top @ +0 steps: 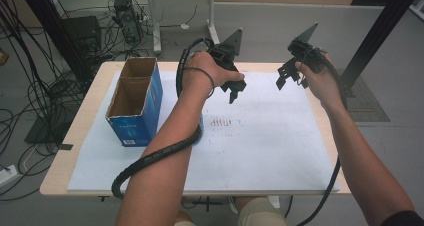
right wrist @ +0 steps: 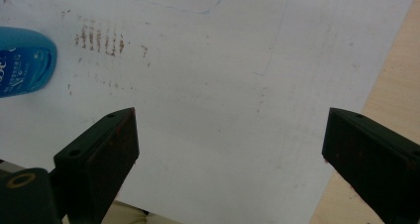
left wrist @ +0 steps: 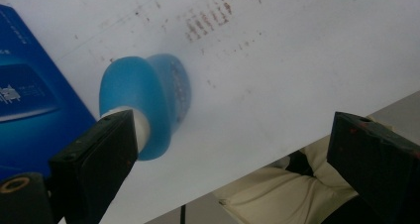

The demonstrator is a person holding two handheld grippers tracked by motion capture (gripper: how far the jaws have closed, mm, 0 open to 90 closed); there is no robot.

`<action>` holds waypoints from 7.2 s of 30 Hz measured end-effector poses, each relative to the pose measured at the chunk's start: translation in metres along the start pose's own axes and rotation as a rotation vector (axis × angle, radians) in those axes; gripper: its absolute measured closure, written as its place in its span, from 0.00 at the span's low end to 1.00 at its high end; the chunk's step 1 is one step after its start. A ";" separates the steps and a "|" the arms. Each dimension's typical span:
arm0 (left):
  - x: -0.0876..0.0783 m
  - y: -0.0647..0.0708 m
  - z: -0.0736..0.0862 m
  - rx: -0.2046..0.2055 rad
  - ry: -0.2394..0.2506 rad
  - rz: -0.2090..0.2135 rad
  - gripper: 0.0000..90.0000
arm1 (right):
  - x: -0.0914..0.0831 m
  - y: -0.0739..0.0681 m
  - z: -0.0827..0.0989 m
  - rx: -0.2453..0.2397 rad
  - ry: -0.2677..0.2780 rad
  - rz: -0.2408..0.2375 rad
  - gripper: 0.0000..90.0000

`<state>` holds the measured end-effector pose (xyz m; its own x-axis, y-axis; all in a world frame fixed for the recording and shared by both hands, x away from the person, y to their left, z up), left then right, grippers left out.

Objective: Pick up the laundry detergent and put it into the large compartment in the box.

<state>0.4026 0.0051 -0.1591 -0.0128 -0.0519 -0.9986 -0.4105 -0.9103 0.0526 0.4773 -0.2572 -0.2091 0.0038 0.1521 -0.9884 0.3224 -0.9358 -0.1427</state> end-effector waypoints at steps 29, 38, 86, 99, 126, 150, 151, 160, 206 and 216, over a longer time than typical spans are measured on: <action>0.000 -0.049 -0.004 -0.082 -0.021 -0.056 0.06 | -0.004 0.001 0.009 0.010 -0.002 0.008 0.08; 0.007 -0.060 -0.004 -0.106 -0.020 -0.052 0.06 | -0.003 -0.001 0.009 0.011 -0.003 0.014 0.08; 0.060 -0.066 -0.004 -0.109 -0.057 -0.013 0.06 | -0.003 -0.003 0.013 0.005 -0.008 0.022 0.08; 0.084 -0.066 -0.002 -0.106 -0.063 -0.001 0.06 | -0.002 0.000 0.015 0.011 -0.007 0.027 0.08; 0.099 -0.064 0.001 -0.090 -0.071 -0.018 0.07 | 0.002 -0.001 0.016 0.009 -0.013 0.027 0.08; 0.097 -0.062 0.002 -0.070 -0.061 -0.033 0.08 | 0.004 -0.001 0.016 0.005 -0.012 0.023 0.08; 0.097 -0.062 0.002 -0.070 -0.063 -0.034 0.08 | 0.005 -0.001 0.016 0.005 -0.015 0.024 0.08; 0.096 -0.062 0.003 -0.070 -0.060 -0.031 0.08 | 0.004 -0.001 0.016 0.006 -0.012 0.024 0.08; 0.092 -0.060 0.005 -0.052 -0.047 -0.036 0.07 | 0.002 -0.005 0.016 -0.002 -0.016 0.033 0.08; 0.093 -0.058 0.005 -0.046 -0.045 -0.034 0.07 | 0.002 -0.005 0.017 0.001 -0.016 0.033 0.08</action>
<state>0.4212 0.0553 -0.2550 -0.0410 -0.0036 -0.9992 -0.3693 -0.9291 0.0185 0.4598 -0.2579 -0.2109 -0.0003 0.1157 -0.9933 0.3212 -0.9406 -0.1097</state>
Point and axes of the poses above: each handheld gripper's, and its own axes: x roughly forward along the jaws, z roughly out of its underside, y roughly to its right, the point moved 9 cm from there along x, roughly forward along the jaws, and after that the axes turned 4 degrees about -x, right-handed, at the moved point
